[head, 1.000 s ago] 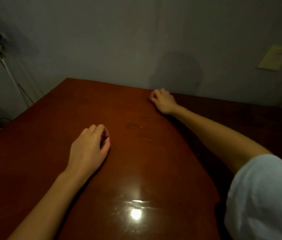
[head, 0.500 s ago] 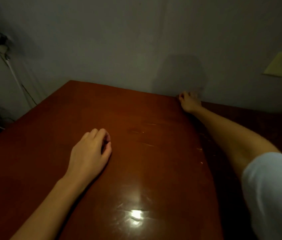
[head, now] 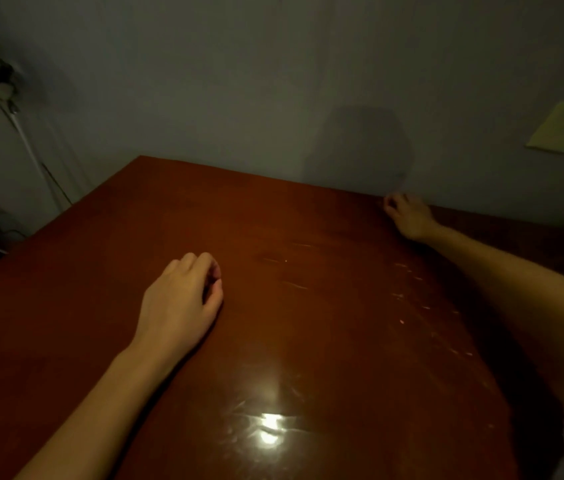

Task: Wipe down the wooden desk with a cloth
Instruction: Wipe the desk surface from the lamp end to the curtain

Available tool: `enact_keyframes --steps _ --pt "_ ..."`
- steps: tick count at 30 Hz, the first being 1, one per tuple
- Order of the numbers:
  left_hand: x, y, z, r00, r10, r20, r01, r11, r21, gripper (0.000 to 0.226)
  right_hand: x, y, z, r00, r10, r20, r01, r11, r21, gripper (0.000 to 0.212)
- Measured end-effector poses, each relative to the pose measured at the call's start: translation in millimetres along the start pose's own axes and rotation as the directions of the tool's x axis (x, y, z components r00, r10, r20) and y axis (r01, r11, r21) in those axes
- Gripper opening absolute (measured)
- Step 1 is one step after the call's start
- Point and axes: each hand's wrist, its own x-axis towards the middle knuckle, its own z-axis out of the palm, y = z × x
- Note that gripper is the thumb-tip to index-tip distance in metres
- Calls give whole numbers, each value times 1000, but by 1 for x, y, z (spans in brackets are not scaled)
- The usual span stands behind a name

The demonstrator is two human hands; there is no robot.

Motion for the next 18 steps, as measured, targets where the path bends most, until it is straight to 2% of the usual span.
enact_keyframes --steps 2,3,5,8,10,12,14,15,16,18 --pt "0 0 0 1000 -2 -6 2 1000 -1 5 17 -18 5 995 89 -37 -90 996 -19 34" --pt "0 0 0 1000 -4 -8 4 1000 -4 4 21 -35 8 996 82 -48 -82 997 -8 35" --pt "-1 1 -1 1000 -2 -3 2 1000 -9 3 20 -74 14 999 -18 -32 19 999 36 33" --pt "0 1 -2 1000 3 -7 -3 1000 -17 3 -20 -140 20 951 -310 13 308 948 84 27" --pt "-1 1 -2 1000 -6 -2 6 1000 -7 3 -65 -174 20 847 -532 24 529 846 72 25" --pt "-2 1 -3 1000 -10 -3 10 1000 3 3 -117 -184 16 695 -719 33 714 695 86 24" --pt "-3 1 -4 1000 -11 -4 11 1000 -3 3 -155 -166 5 585 -807 79 792 590 155 23" --pt "-3 1 -4 1000 -8 -5 8 1000 -9 3 -162 -149 0 579 -811 86 793 584 175 23" --pt "-3 2 -4 1000 -3 -7 3 1000 -12 4 -160 -130 -5 610 -788 77 772 614 166 26" --pt "-2 2 -4 1000 1 -7 -1 1000 -5 5 -139 -94 -9 747 -665 27 658 744 112 41"
